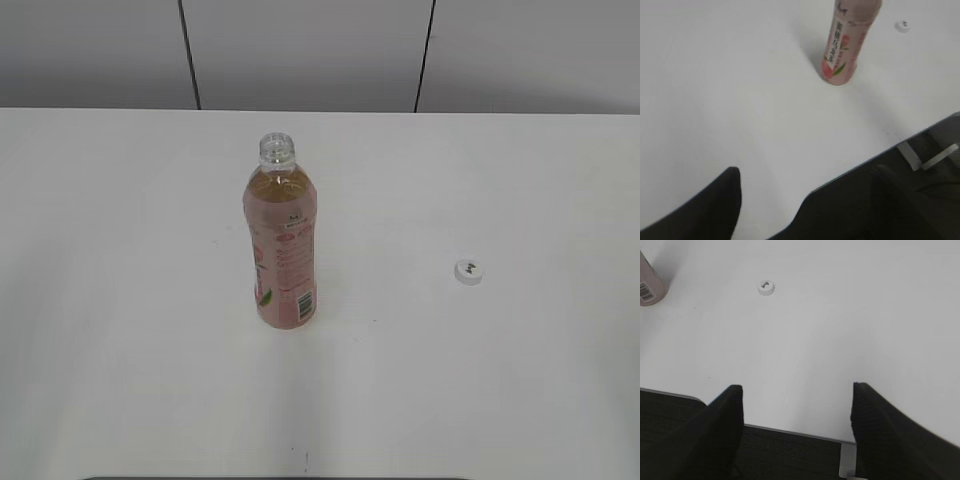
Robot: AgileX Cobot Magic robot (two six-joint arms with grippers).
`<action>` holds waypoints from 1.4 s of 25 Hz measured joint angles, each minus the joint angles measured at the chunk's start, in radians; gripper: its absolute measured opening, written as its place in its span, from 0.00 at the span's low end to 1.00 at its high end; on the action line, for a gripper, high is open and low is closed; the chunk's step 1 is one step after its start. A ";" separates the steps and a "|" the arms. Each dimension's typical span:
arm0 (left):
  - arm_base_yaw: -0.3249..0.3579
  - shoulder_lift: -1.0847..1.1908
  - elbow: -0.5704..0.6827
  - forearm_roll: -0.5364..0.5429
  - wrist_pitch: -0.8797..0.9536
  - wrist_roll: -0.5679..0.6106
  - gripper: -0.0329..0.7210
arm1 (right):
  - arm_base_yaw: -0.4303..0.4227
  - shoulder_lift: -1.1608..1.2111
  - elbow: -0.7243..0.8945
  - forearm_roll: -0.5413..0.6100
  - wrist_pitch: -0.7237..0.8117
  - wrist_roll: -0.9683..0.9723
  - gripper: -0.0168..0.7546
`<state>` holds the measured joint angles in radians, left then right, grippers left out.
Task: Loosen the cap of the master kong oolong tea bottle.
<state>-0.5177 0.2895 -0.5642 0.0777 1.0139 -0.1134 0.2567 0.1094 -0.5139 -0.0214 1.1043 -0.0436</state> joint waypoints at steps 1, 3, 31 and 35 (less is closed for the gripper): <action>0.000 -0.039 0.000 -0.016 0.006 0.011 0.69 | 0.000 0.000 0.001 0.000 0.000 0.000 0.68; 0.000 -0.126 0.000 -0.024 0.006 0.022 0.69 | 0.000 0.000 0.001 0.001 0.000 0.000 0.68; 0.300 -0.296 0.000 -0.070 0.013 0.073 0.62 | -0.100 -0.116 0.001 0.004 -0.001 0.001 0.67; 0.427 -0.296 0.000 -0.070 0.013 0.073 0.62 | -0.122 -0.116 0.001 0.004 -0.001 0.001 0.67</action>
<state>-0.0904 -0.0063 -0.5642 0.0080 1.0265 -0.0400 0.1345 -0.0062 -0.5130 -0.0173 1.1031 -0.0426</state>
